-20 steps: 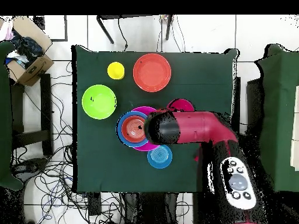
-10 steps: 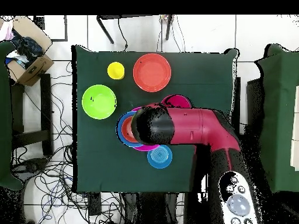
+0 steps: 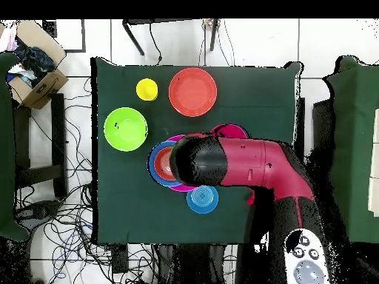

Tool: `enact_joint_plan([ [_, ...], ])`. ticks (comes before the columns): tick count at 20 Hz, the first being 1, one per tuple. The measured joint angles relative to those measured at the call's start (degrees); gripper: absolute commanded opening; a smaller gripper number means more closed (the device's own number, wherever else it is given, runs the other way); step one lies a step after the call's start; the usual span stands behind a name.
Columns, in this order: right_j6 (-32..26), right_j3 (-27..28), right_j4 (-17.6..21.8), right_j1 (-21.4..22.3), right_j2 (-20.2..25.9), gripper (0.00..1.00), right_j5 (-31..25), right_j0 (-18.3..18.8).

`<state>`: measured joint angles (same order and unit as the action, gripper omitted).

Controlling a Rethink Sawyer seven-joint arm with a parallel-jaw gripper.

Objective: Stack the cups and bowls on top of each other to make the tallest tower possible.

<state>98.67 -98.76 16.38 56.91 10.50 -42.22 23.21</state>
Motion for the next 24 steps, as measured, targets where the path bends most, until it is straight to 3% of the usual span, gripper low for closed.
enact_joint_plan([
  [6,4.30,0.00,0.04,-2.29,-3.84,0.00,3.54,-5.76],
  [14,14.45,0.00,-0.06,-5.15,-8.54,0.00,8.63,-13.86],
  [24,23.77,0.02,-0.27,-8.69,-12.89,0.00,11.83,-21.49],
])
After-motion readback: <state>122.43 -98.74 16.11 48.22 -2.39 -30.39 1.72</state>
